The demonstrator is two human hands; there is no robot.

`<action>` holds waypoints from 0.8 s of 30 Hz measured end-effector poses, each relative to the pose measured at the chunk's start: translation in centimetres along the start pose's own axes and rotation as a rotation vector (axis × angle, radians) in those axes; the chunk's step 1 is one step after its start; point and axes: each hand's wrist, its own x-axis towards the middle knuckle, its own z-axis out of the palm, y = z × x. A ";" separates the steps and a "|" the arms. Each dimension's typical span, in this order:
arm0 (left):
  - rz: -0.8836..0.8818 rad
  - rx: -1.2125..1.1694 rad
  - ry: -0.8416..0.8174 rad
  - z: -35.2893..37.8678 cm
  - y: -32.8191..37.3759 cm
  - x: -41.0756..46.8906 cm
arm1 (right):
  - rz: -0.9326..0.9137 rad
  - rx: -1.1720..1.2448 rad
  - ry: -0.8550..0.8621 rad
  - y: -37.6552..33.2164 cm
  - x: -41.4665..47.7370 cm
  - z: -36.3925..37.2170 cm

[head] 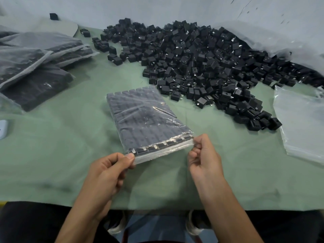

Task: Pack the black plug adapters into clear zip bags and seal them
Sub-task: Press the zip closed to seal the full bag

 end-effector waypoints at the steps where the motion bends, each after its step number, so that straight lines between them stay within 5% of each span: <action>1: -0.003 0.003 0.002 0.0 -0.1 0.0 | -0.012 0.006 -0.001 0.1 0.1 -0.1; 9: -0.015 -0.028 0.089 0.0 -0.5 0.1 | -0.167 -0.138 -0.111 0.7 0.5 -0.6; 13: -0.159 -0.399 0.219 2.8 -1.7 -1.1 | -0.143 -0.199 -0.176 1.1 0.4 -0.8; 16: -0.391 -0.678 0.086 6.4 -2.4 -2.4 | -0.121 -0.178 -0.221 1.2 0.1 -0.8; 19: -0.439 -0.709 -0.002 9.4 -1.8 -2.0 | -0.105 -0.163 -0.261 1.3 -0.4 -1.1; 24: -0.415 -0.609 0.076 11.9 -1.2 -0.1 | -0.139 -0.192 -0.295 1.0 -0.6 -1.5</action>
